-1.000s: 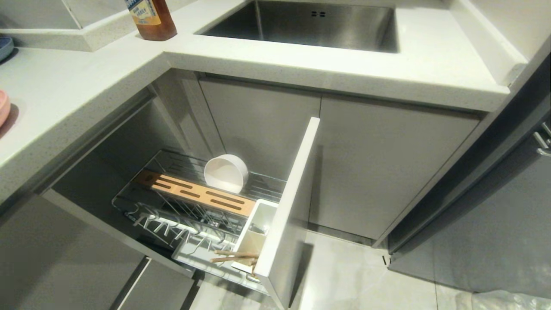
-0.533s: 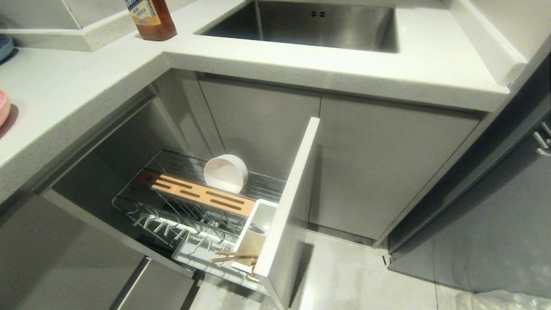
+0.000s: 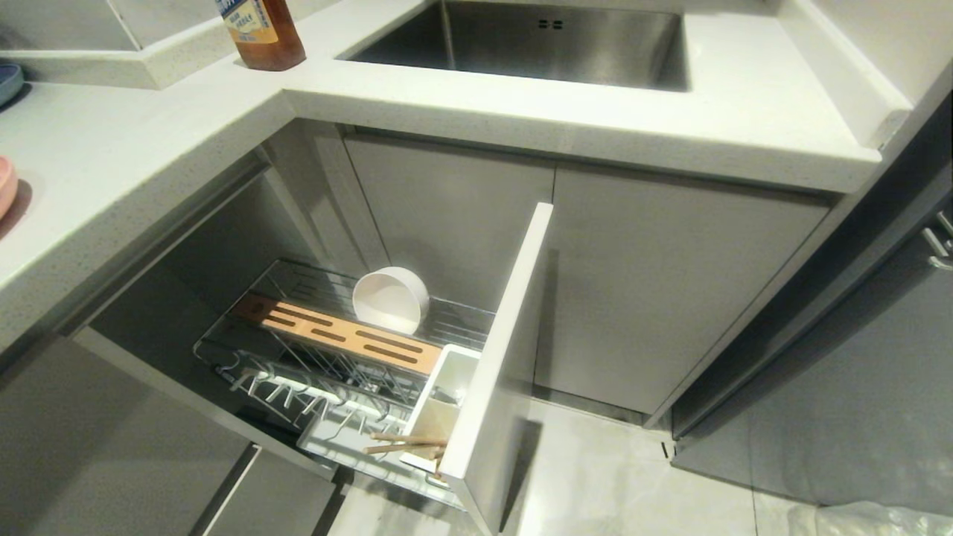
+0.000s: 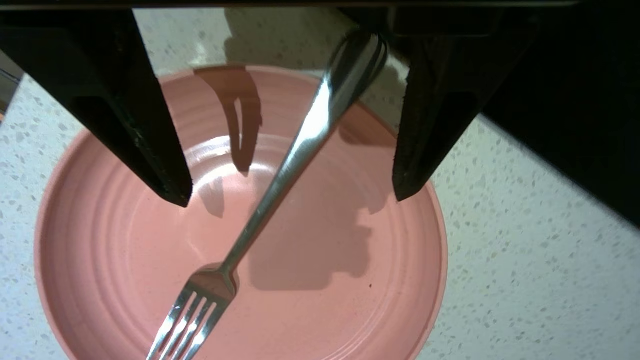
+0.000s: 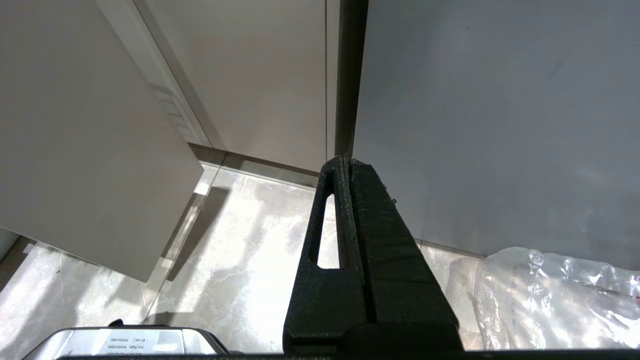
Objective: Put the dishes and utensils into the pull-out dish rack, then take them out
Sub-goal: Pick up the spoon and place it in the cupboard
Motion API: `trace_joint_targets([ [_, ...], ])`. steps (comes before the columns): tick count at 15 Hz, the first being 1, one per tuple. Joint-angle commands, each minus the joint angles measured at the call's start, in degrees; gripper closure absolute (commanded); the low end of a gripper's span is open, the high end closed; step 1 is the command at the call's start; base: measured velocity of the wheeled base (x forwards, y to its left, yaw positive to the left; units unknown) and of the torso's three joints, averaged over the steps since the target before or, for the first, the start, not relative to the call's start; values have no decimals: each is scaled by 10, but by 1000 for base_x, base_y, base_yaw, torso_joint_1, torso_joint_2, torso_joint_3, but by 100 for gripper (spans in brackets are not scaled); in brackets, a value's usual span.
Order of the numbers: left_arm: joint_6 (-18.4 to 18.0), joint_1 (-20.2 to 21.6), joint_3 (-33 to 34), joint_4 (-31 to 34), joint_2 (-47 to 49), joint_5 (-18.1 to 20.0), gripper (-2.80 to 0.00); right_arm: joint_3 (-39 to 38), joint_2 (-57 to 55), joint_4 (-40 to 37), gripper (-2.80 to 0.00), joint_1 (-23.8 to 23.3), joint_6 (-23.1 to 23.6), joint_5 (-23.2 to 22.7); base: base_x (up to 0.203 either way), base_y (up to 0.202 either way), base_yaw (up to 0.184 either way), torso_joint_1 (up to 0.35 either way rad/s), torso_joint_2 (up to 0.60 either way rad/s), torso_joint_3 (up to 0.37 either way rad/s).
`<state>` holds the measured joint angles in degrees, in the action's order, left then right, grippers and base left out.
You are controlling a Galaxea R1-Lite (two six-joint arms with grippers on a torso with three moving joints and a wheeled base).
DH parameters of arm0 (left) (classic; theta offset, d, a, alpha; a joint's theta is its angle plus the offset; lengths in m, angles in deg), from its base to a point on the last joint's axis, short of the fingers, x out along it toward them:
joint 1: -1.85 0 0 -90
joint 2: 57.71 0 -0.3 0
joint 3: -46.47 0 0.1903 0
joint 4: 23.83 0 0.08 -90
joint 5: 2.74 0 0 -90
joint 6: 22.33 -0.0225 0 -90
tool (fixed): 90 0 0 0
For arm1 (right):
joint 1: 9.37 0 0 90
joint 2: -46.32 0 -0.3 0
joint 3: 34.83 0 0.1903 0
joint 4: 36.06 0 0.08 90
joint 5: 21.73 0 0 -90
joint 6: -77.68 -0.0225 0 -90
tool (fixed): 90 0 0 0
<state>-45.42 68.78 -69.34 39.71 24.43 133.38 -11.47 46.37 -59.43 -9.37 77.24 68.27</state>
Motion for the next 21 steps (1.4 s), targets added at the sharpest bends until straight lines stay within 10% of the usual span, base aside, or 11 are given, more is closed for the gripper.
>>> trace_joint_targets([
  [1, -1, 0, -1, -1, 21, 11, -280, 0, 0, 0, 0, 0, 0, 0, 0, 0, 0, 0, 0, 0],
  [7, -19, 0, 2, 0, 41, 67, -280, 0, 0, 0, 0, 0, 0, 0, 0, 0, 0, 0, 0, 0],
  [21, -120, -16, 84, -72, 18, 68, -280, 0, 0, 0, 0, 0, 0, 0, 0, 0, 0, 0, 0, 0],
])
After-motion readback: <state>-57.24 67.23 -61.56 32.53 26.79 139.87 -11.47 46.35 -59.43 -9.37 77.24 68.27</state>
